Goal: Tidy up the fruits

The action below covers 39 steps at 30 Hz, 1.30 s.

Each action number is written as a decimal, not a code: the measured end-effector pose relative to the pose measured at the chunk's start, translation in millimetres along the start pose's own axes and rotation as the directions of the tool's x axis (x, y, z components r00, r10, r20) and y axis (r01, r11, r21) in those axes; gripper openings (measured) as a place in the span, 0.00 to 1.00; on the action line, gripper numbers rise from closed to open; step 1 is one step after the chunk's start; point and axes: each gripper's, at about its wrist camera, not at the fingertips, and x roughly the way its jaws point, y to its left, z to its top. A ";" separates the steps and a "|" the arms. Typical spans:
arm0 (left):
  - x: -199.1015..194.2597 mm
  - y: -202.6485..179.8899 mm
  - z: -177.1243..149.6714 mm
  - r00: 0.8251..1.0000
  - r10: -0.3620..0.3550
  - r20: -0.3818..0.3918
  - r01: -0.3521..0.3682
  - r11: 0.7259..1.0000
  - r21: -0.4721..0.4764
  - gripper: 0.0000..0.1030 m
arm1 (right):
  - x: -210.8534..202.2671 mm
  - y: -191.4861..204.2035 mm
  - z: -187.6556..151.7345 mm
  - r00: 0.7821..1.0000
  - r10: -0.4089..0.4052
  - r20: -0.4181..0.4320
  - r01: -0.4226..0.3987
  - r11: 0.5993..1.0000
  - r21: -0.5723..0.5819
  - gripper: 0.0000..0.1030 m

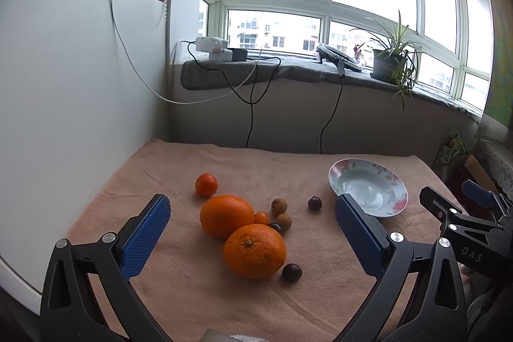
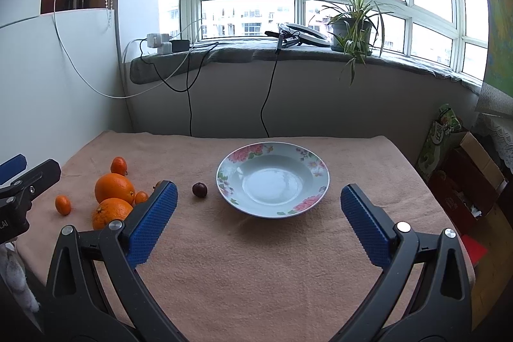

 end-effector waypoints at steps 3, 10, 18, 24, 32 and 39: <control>-0.2 -0.4 0.4 1.000 0.001 0.001 -0.001 1.000 0.000 0.99 | -0.1 0.4 0.1 1.000 -0.002 -0.001 0.002 1.000 -0.001 1.00; -0.1 -0.5 -0.1 1.000 0.000 0.001 0.000 1.000 0.000 0.99 | 0.5 1.1 0.0 1.000 -0.001 0.000 0.001 1.000 0.000 1.00; -0.1 -1.7 -0.1 1.000 0.002 -0.001 -0.002 1.000 -0.001 0.99 | 0.9 1.6 -0.2 1.000 0.000 -0.002 0.000 1.000 0.000 1.00; 1.5 -1.3 -0.3 1.000 0.004 -0.002 -0.004 1.000 0.001 0.99 | 2.3 4.3 -0.7 1.000 0.001 -0.003 -0.001 1.000 -0.004 1.00; 4.3 -1.1 -0.7 1.000 0.004 -0.008 -0.004 1.000 0.004 0.99 | 4.0 6.4 -1.7 1.000 0.002 -0.005 -0.002 1.000 -0.004 1.00; 7.3 0.5 -1.3 1.000 0.007 -0.014 -0.007 1.000 0.001 0.99 | 10.8 11.0 -2.5 1.000 0.009 -0.014 -0.009 1.000 -0.013 1.00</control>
